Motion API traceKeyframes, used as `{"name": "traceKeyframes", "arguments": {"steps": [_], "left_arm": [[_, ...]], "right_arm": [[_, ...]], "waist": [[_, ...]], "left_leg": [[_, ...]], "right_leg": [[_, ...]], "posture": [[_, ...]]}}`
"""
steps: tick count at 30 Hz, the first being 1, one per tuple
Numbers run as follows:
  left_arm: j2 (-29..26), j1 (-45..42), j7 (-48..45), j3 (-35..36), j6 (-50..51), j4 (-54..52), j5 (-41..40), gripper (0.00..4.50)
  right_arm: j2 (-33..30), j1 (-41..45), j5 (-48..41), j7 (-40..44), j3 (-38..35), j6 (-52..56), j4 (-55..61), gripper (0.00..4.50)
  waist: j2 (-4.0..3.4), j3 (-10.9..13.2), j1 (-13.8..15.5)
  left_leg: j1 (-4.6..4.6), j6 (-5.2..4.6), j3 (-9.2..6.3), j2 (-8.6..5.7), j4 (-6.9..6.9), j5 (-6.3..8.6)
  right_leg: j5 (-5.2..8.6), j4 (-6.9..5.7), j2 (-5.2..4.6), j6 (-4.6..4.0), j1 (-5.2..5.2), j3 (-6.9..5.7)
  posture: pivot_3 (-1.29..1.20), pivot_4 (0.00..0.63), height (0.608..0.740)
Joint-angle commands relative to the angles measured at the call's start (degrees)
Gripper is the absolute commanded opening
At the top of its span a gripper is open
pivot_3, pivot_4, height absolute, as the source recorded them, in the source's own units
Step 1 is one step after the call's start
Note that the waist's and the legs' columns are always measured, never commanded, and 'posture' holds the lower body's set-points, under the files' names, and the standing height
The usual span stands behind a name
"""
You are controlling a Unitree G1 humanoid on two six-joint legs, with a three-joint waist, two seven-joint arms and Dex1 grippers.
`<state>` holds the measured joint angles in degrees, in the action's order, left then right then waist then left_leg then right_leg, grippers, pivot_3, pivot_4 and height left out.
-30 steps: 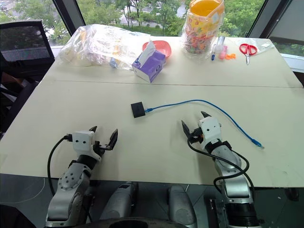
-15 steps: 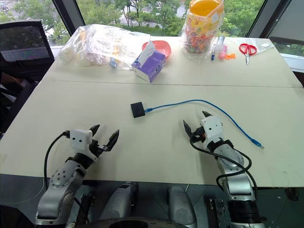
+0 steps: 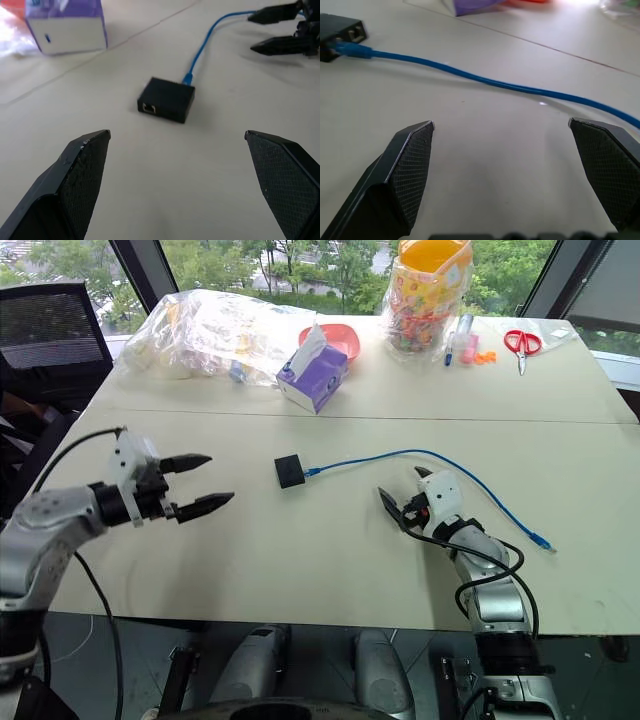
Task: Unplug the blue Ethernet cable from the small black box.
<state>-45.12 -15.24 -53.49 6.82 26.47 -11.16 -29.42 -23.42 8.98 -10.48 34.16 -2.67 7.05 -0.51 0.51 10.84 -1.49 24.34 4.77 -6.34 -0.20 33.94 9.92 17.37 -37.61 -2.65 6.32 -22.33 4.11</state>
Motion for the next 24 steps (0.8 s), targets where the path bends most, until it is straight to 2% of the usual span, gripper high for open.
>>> {"name": "traceKeyframes", "arguments": {"steps": [1,4,7,11,14,17,20,24], "left_arm": [[-0.54,-1.92,-3.29,-2.57,-1.66,0.83,1.42,4.50],[-0.29,-2.84,-4.70,-4.01,-3.41,2.60,3.13,4.50],[0.35,-3.20,-5.08,-4.35,-4.27,3.71,3.92,4.50],[0.84,-1.99,-4.32,-3.62,-4.65,2.50,4.25,4.50],[0.99,-0.44,-2.89,-2.57,-4.33,0.52,4.20,4.50],[0.96,1.81,-1.20,-1.29,-3.57,-2.05,3.81,4.50],[1.07,6.29,1.30,1.39,-3.03,-6.05,3.49,4.50],[1.26,9.99,3.37,3.03,-2.81,-9.33,3.44,4.50]], "right_arm": [[-4.92,7.02,-4.38,10.24,2.54,5.04,4.21,4.46],[-8.07,18.09,-5.02,18.14,6.11,8.43,0.85,4.46],[-8.30,29.88,-3.32,25.77,11.03,9.04,-6.69,4.46],[-2.98,48.50,3.58,35.55,20.15,4.79,-27.33,4.46],[1.06,56.66,8.34,39.92,24.29,-0.54,-41.78,4.46],[4.47,61.54,12.82,40.11,26.44,-7.20,-54.29,4.46],[8.32,64.65,17.47,36.17,27.90,-11.51,-65.31,4.46],[10.39,65.34,20.95,32.78,27.43,-14.16,-71.83,4.46]], "waist": [[-0.03,0.02,-0.78],[-0.02,0.06,-1.68],[0.00,0.07,-2.14],[0.00,0.08,-2.62],[0.00,0.08,-2.58],[0.03,0.10,-2.13],[0.04,0.11,-2.39],[0.03,0.12,-2.41]], "left_leg": [[0.00,0.00,0.01,0.00,0.01,0.00],[-0.06,-0.01,0.02,0.01,0.02,0.00],[-0.08,-0.01,-0.01,0.04,0.02,-0.01],[-0.12,-0.01,-0.05,0.04,-0.03,-0.01],[-0.06,-0.01,-0.03,0.04,-0.06,-0.01],[0.04,-0.01,-0.10,0.03,-0.11,0.00],[0.08,0.00,-0.07,-0.01,-0.11,0.00],[0.05,0.00,-0.12,0.00,-0.10,0.00]], "right_leg": [[-0.01,0.00,-0.01,0.01,0.01,0.00],[-0.02,-0.06,0.02,0.00,0.01,0.01],[-0.04,-0.28,0.05,0.05,-0.08,0.00],[-0.08,-0.37,0.06,0.18,-0.11,-0.04],[-0.10,-0.47,0.05,0.21,-0.26,-0.03],[-0.10,-0.47,0.04,0.22,-0.31,-0.10],[-0.10,-0.46,-0.03,0.24,-0.34,-0.08],[-0.11,-0.55,0.01,0.22,-0.36,-0.09]], "posture": [[0.00,0.150,0.740],[0.00,0.150,0.740],[0.00,0.150,0.740],[0.00,0.150,0.740],[0.00,0.150,0.740],[0.00,0.150,0.740],[0.00,0.150,0.740],[0.00,0.150,0.740]]}}
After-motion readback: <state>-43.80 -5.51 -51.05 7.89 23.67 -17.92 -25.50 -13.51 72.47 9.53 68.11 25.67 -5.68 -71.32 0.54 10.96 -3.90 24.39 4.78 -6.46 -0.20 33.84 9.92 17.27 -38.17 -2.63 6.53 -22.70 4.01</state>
